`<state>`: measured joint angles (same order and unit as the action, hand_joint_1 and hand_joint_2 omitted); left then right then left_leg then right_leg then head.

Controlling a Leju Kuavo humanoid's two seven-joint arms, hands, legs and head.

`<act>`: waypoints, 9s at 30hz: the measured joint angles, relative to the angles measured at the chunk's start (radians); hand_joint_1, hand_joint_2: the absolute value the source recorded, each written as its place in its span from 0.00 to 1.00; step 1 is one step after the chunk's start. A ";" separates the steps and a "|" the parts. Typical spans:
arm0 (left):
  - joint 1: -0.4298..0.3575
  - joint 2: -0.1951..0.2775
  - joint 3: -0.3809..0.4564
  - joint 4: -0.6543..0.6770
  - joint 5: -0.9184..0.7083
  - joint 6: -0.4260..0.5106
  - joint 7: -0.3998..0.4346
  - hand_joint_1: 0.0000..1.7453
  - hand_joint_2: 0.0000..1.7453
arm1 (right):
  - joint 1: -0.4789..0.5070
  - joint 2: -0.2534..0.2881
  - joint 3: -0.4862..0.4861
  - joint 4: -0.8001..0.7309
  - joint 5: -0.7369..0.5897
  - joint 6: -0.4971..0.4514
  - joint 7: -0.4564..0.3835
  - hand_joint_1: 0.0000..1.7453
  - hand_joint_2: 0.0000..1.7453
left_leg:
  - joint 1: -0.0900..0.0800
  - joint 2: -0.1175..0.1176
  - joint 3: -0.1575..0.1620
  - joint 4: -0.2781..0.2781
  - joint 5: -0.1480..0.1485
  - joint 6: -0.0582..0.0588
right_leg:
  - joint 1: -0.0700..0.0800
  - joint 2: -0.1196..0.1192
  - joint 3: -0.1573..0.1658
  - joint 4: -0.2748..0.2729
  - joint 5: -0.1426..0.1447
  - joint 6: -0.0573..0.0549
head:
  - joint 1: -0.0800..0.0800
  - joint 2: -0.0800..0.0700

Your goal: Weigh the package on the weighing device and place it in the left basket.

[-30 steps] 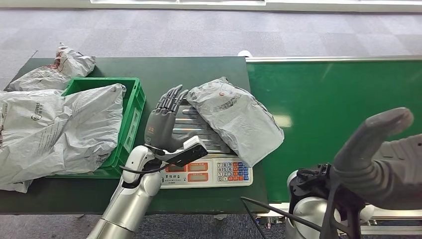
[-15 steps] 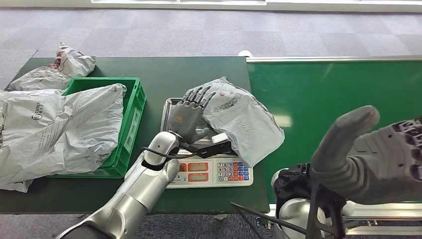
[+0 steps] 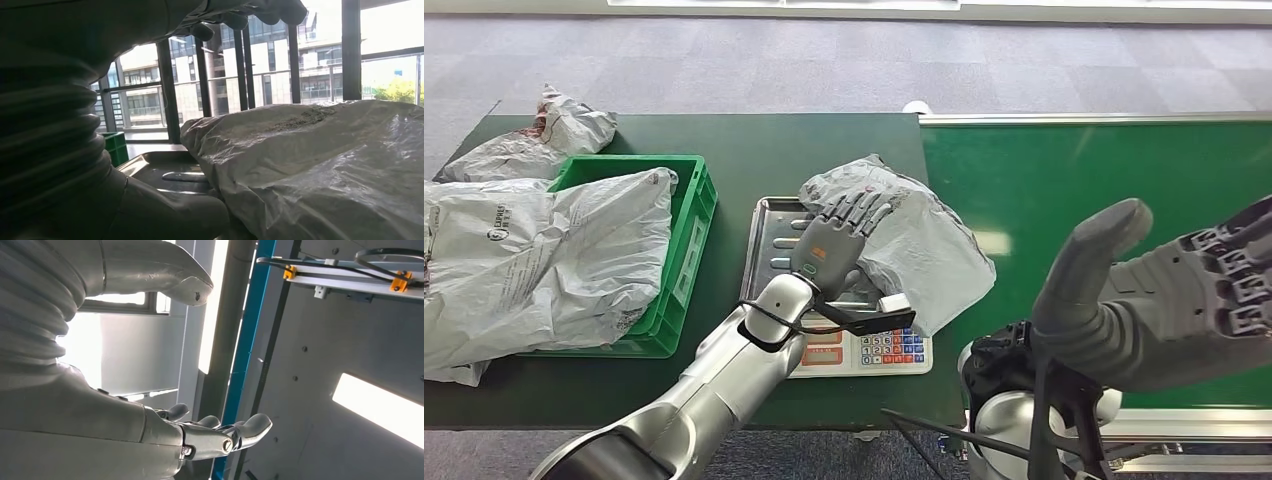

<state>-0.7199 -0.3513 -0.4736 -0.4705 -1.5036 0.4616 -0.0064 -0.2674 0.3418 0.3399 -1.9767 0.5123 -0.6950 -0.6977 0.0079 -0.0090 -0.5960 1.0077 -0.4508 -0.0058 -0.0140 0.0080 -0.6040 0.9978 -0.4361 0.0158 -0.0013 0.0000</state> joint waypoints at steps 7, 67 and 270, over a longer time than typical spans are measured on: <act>0.000 -0.010 -0.053 0.061 -0.007 -0.016 0.000 0.00 1.00 | -0.002 0.000 0.001 0.012 -0.011 0.000 0.000 0.00 1.00 | 0.000 0.000 0.000 0.000 0.000 0.000 | 0.000 0.000 0.000 0.000 0.000 0.000 | 0.000 0.000; -0.006 -0.012 -0.109 0.136 -0.008 0.120 0.064 0.00 1.00 | -0.008 0.000 0.019 0.018 0.011 0.000 0.000 0.00 1.00 | 0.000 0.000 0.000 0.000 0.000 0.000 | 0.000 0.000 0.000 0.000 0.000 0.000 | 0.000 0.000; 0.180 0.397 0.923 -0.574 0.000 0.237 0.185 0.00 0.50 | 0.044 -0.006 -0.067 -0.025 0.132 -0.001 0.000 0.00 1.00 | 0.001 0.003 0.005 0.000 -0.002 -0.003 | 0.002 0.004 0.001 0.004 -0.005 -0.002 | 0.000 0.000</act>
<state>-0.5400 0.0455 0.4491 -1.0442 -1.5035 0.6989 0.1786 -0.2234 0.3355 0.2725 -2.0014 0.6446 -0.6958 -0.6977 0.0092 -0.0063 -0.5912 1.0074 -0.4525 -0.0086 -0.0118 0.0119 -0.6027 1.0017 -0.4409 0.0138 -0.0016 0.0000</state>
